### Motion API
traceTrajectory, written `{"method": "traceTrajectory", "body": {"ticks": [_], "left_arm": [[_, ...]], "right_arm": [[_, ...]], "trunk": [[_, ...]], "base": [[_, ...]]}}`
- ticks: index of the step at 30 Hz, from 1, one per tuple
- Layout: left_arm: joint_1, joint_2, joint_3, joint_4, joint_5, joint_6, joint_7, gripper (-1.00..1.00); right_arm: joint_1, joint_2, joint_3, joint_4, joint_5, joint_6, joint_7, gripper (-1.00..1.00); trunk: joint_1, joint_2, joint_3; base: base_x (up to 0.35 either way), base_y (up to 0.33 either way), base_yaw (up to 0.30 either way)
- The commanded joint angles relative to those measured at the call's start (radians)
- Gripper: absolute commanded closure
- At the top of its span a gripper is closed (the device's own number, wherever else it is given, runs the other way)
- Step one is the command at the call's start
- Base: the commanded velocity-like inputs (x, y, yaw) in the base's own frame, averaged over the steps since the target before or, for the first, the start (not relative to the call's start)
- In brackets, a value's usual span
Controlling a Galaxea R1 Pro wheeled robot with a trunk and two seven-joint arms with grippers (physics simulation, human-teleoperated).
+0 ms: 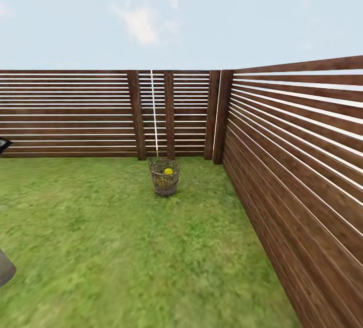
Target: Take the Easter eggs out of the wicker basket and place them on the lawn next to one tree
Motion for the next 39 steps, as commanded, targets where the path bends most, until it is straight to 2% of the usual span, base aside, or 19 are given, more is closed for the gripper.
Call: {"method": "traceTrajectory", "body": {"ticks": [1, 10, 13, 16, 17, 18, 21, 22, 24, 26, 27, 28, 29, 30, 31, 33, 36, 37, 39], "left_arm": [[0.001, 0.000, 0.000, -0.002, 0.000, 0.000, 0.000, -1.00], [0.001, 0.004, 0.001, 0.004, 0.002, 0.001, 0.002, -1.00], [0.001, 0.017, 0.001, 0.039, 0.002, 0.006, 0.008, -1.00], [0.001, 0.017, 0.002, 0.076, 0.002, 0.007, 0.005, -1.00], [0.001, 0.014, 0.003, 0.080, 0.003, 0.008, 0.007, -1.00], [0.001, -0.005, 0.004, 0.084, 0.004, 0.025, 0.005, -1.00], [0.001, -0.029, 0.008, 0.080, 0.015, 0.083, -0.009, -1.00], [0.001, -0.035, 0.013, 0.057, 0.054, 0.099, -0.012, -1.00], [0.001, -0.029, 0.019, -0.039, 0.127, 0.114, 0.002, -1.00], [0.000, -0.010, 0.021, -0.181, 0.224, 0.160, 0.051, -1.00], [-0.010, 0.024, 0.023, -0.302, 0.299, 0.267, 0.107, -1.00], [-0.047, 0.057, 0.024, -0.379, 0.336, 0.356, 0.130, -1.00], [-0.091, 0.081, 0.024, -0.436, 0.360, 0.408, 0.139, -1.00], [-0.119, 0.092, 0.025, -0.466, 0.374, 0.432, 0.143, -1.00], [-0.179, 0.111, 0.025, -0.523, 0.404, 0.471, 0.152, -1.00], [-0.297, 0.127, 0.026, -0.578, 0.451, 0.513, 0.192, -1.00], [-0.429, 0.126, 0.027, -0.547, 0.480, 0.513, 0.269, -1.00], [-0.485, 0.128, 0.028, -0.539, 0.491, 0.488, 0.284, -1.00], [-0.533, 0.132, 0.035, -0.532, 0.508, 0.441, 0.294, -1.00]], "right_arm": [[0.000, 0.000, 0.000, 0.000, 0.001, -0.001, 0.000, -1.00], [0.000, 0.000, -0.004, 0.000, -0.005, 0.000, 0.000, -1.00], [0.000, -0.005, -0.003, 0.000, -0.005, 0.000, 0.000, -1.00], [0.000, -0.006, -0.008, 0.000, -0.010, 0.006, 0.003, -1.00], [0.000, -0.003, -0.006, 0.000, -0.009, 0.005, 0.003, -1.00], [0.000, 0.014, -0.005, 0.004, -0.010, 0.005, 0.005, -1.00], [0.000, 0.063, -0.005, 0.017, -0.012, -0.001, -0.009, -1.00], [0.000, 0.076, -0.003, 0.017, -0.007, -0.021, -0.025, -1.00], [0.000, 0.068, -0.004, -0.015, -0.003, -0.037, -0.068, -1.00], [-0.001, 0.042, -0.005, -0.181, -0.001, 0.014, -0.156, -1.00], [-0.008, 0.029, -0.005, -0.416, -0.001, 0.214, -0.204, -1.00], [-0.025, 0.025, -0.004, -0.597, -0.002, 0.398, -0.207, -1.00], [-0.050, 0.023, -0.003, -0.708, -0.003, 0.498, -0.194, -1.00], [-0.065, 0.023, -0.001, -0.756, -0.002, 0.539, -0.183, -1.00], [-0.098, 0.022, 0.008, -0.826, 0.000, 0.607, -0.150, -1.00], [-0.191, 0.021, 0.054, -0.898, 0.002, 0.703, -0.067, -1.00], [-0.309, 0.015, 0.098, -0.905, 0.002, 0.762, -0.009, -1.00], [-0.357, 0.005, 0.106, -0.895, 0.001, 0.774, 0.002, -1.00], [-0.409, -0.021, 0.110, -0.862, -0.002, 0.780, 0.007, -1.00]], "trunk": [[0.000, 0.000, 0.000], [0.000, 0.000, 0.000], [0.000, 0.000, 0.000], [0.000, 0.000, 0.000], [0.000, 0.000, 0.000], [0.000, 0.000, 0.000], [0.000, 0.000, 0.000], [0.000, 0.000, 0.000], [0.000, 0.000, 0.000], [0.000, 0.000, 0.000], [0.000, 0.000, 0.000], [0.000, 0.000, 0.000], [0.000, 0.000, 0.000], [0.000, 0.000, 0.000], [0.000, 0.000, 0.000], [0.000, 0.000, 0.000], [0.000, 0.000, 0.000], [0.000, 0.000, 0.000], [0.000, 0.000, 0.000]], "base": [[0.002, 0.000, 0.000], [0.000, 0.000, 0.000], [0.000, 0.000, 0.000], [0.000, 0.000, 0.000], [0.000, 0.000, 0.000], [0.000, 0.000, 0.000], [0.000, 0.000, 0.000], [0.000, 0.000, 0.000], [0.000, 0.000, 0.000], [0.000, 0.000, 0.000], [0.000, 0.000, 0.000], [0.000, 0.000, 0.000], [0.000, 0.000, 0.000], [0.000, 0.000, 0.000], [0.000, 0.000, 0.000], [0.000, 0.000, 0.000], [0.000, 0.000, 0.000], [0.000, 0.000, 0.000], [0.000, 0.000, 0.000]]}}
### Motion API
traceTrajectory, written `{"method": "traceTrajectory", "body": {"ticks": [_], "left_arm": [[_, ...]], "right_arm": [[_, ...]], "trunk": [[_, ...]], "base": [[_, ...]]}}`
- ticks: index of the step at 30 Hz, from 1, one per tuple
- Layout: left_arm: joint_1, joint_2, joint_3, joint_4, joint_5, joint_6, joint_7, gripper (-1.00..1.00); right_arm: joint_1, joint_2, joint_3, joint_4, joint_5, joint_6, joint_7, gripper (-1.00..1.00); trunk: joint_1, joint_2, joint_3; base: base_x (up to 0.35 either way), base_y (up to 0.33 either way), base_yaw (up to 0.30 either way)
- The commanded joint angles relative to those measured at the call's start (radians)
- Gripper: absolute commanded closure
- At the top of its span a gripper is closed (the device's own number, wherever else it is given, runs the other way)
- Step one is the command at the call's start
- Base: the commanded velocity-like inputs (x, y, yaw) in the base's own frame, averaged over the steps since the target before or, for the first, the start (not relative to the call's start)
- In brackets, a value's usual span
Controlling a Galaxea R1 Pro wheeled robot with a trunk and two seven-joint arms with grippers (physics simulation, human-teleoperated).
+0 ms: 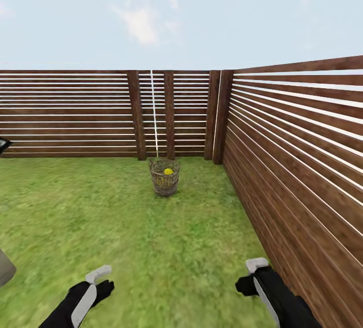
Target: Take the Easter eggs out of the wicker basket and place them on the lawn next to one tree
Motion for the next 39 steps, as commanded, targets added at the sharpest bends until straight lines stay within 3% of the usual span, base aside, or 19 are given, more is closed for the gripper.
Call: {"method": "traceTrajectory", "body": {"ticks": [1, 5, 9, 11, 15, 19, 22, 25, 30, 33, 39], "left_arm": [[-0.013, 0.001, 0.002, -0.001, 0.017, -0.019, 0.011, -1.00], [-0.032, 0.000, 0.005, -0.003, 0.022, -0.052, 0.012, -1.00], [-0.035, -0.012, -0.002, -0.002, 0.019, -0.064, 0.014, -1.00], [-0.035, -0.031, -0.010, 0.005, 0.016, -0.078, 0.014, -1.00], [-0.035, -0.037, -0.016, 0.008, 0.005, -0.129, 0.010, -1.00], [-0.034, -0.036, -0.018, 0.017, -0.044, -0.142, 0.008, -1.00], [-0.034, -0.044, -0.018, 0.071, -0.095, -0.153, 0.007, -1.00], [-0.034, -0.044, -0.017, 0.085, -0.104, -0.171, 0.005, -1.00], [-0.034, -0.075, -0.015, 0.222, -0.106, -0.243, -0.095, -1.00], [-0.034, -0.079, -0.015, 0.249, -0.108, -0.293, -0.120, -1.00], [-0.034, -0.080, -0.015, 0.250, -0.109, -0.307, -0.132, -1.00]], "right_arm": [[-0.017, -0.014, 0.004, 0.015, -0.004, 0.006, 0.003, -1.00], [-0.040, -0.038, 0.006, 0.056, -0.010, 0.003, 0.008, -1.00], [-0.043, -0.042, 0.005, 0.063, -0.011, -0.003, 0.008, -1.00], [-0.043, -0.042, 0.005, 0.065, -0.011, -0.016, 0.007, -1.00], [-0.044, -0.051, 0.003, 0.071, -0.010, -0.025, 0.007, -1.00], [-0.044, -0.062, 0.003, 0.073, -0.013, -0.027, 0.007, -1.00], [-0.044, -0.058, 0.004, 0.073, -0.015, -0.028, 0.007, -1.00], [-0.044, -0.055, 0.006, 0.073, -0.014, -0.028, 0.007, -1.00], [-0.044, -0.068, 0.004, 0.072, -0.013, -0.028, 0.005, -1.00], [-0.044, -0.068, 0.005, 0.072, -0.013, -0.029, 0.007, -1.00], [-0.044, -0.061, 0.010, 0.073, -0.013, -0.079, 0.004, -1.00]], "trunk": [[0.000, -0.001, -0.001], [0.000, -0.001, -0.001], [0.000, -0.001, -0.001], [0.000, -0.001, -0.001], [0.000, -0.001, -0.001], [0.000, -0.001, -0.001], [0.000, -0.001, -0.001], [0.000, -0.001, -0.001], [0.000, -0.001, -0.001], [0.000, -0.001, -0.001], [0.000, -0.001, -0.001]], "base": [[0.000, 0.000, 0.000], [0.000, 0.000, 0.000], [0.000, 0.000, 0.000], [0.000, 0.000, 0.000], [0.000, 0.000, 0.000], [0.000, 0.000, 0.000], [0.000, 0.000, 0.000], [0.040, 0.023, 0.000], [0.287, 0.013, 0.000], [0.328, 0.002, 0.000], [0.334, 0.000, 0.000]]}}
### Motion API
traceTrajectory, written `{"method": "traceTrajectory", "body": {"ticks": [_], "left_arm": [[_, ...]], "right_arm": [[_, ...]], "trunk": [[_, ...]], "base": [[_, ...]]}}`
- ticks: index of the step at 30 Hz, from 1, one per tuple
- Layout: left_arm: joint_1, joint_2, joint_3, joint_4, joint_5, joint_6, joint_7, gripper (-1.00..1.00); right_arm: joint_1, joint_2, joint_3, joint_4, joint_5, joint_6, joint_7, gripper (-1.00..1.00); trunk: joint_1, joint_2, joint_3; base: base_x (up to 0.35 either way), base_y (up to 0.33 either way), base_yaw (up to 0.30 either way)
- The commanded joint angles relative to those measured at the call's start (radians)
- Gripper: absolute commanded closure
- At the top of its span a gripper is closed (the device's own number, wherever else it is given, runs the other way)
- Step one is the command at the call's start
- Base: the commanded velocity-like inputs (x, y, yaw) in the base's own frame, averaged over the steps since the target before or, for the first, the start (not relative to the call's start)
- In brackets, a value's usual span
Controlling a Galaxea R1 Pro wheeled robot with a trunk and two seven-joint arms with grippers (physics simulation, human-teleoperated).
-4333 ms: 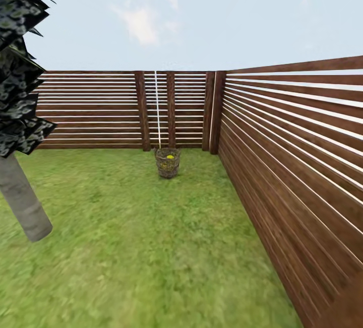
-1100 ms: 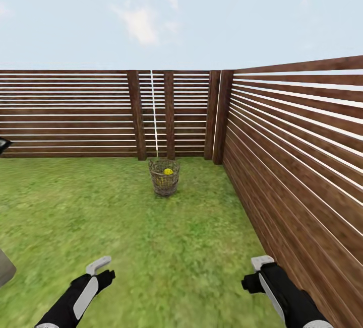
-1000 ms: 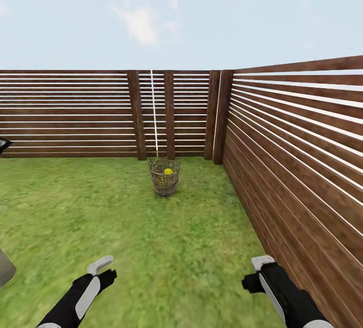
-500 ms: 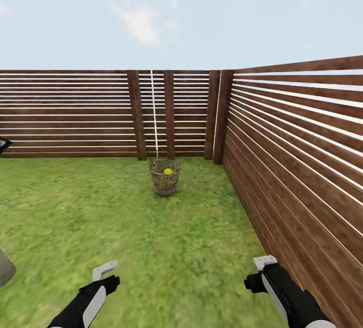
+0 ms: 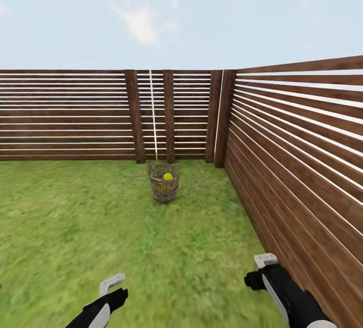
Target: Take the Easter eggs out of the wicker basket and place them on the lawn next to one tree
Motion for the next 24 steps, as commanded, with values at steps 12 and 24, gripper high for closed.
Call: {"method": "traceTrajectory", "body": {"ticks": [12, 24], "left_arm": [[0.000, 0.008, 0.003, -0.002, 0.003, 0.013, 0.003, -1.00], [0.000, 0.034, 0.003, -0.193, 0.005, 0.211, 0.003, -1.00]], "right_arm": [[-0.001, 0.004, 0.001, 0.019, 0.002, -0.008, -0.006, -1.00], [-0.001, 0.004, 0.000, 0.020, 0.001, -0.010, -0.007, -1.00]], "trunk": [[0.001, -0.001, -0.001], [0.001, -0.001, -0.001]], "base": [[0.336, 0.000, 0.000], [0.336, 0.008, 0.000]]}}
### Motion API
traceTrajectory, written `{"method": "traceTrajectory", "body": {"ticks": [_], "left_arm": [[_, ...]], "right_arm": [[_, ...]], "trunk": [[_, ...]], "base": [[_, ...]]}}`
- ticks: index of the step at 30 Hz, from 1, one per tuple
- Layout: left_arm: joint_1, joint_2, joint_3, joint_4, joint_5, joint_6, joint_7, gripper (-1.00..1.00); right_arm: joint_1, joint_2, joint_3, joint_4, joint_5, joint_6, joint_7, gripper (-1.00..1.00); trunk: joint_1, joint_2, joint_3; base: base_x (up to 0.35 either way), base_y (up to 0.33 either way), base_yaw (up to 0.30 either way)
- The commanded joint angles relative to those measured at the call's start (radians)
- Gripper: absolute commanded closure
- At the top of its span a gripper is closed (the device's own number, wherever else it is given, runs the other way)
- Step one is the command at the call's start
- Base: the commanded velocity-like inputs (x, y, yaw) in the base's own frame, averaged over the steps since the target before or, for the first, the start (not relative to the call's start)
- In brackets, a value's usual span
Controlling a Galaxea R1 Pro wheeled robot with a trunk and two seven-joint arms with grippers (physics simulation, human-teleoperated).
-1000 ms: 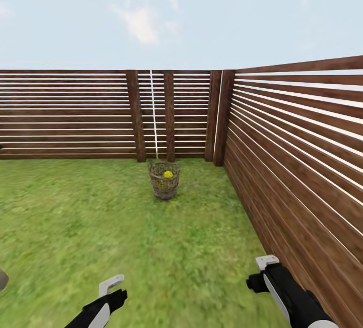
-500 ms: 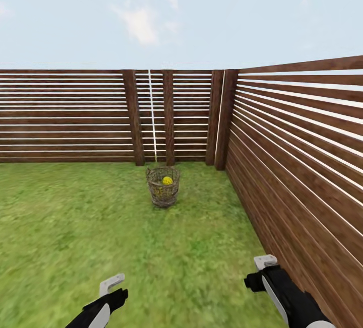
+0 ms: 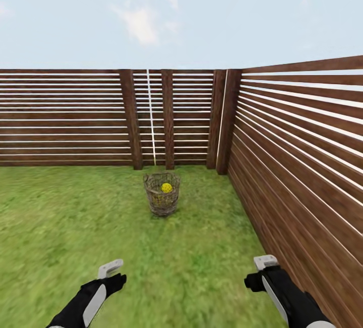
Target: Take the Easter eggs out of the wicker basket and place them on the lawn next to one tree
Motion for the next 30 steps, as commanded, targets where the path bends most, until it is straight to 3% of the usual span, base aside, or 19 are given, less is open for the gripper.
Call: {"method": "traceTrajectory", "body": {"ticks": [1, 11, 18, 30], "left_arm": [[0.000, -0.001, -0.001, -0.023, 0.009, 0.017, 0.007, -1.00], [0.000, 0.019, 0.003, -0.034, 0.003, 0.008, 0.005, -1.00], [0.000, 0.013, 0.002, -0.003, 0.001, 0.007, 0.005, -1.00], [0.000, 0.008, 0.001, 0.010, -0.001, 0.006, 0.006, -1.00]], "right_arm": [[-0.001, -0.002, 0.003, -0.001, 0.000, 0.005, 0.000, -1.00], [-0.001, -0.007, 0.000, -0.001, -0.001, 0.001, 0.000, -1.00], [-0.001, -0.010, -0.069, -0.001, 0.001, 0.002, 0.000, -1.00], [-0.001, -0.004, -0.072, -0.001, 0.007, 0.002, 0.000, -1.00]], "trunk": [[0.001, -0.001, -0.001], [0.001, -0.001, -0.001], [0.001, -0.001, -0.001], [0.001, -0.001, -0.001]], "base": [[0.336, 0.052, 0.000], [0.336, 0.008, 0.000], [0.336, 0.000, 0.000], [0.336, 0.000, 0.000]]}}
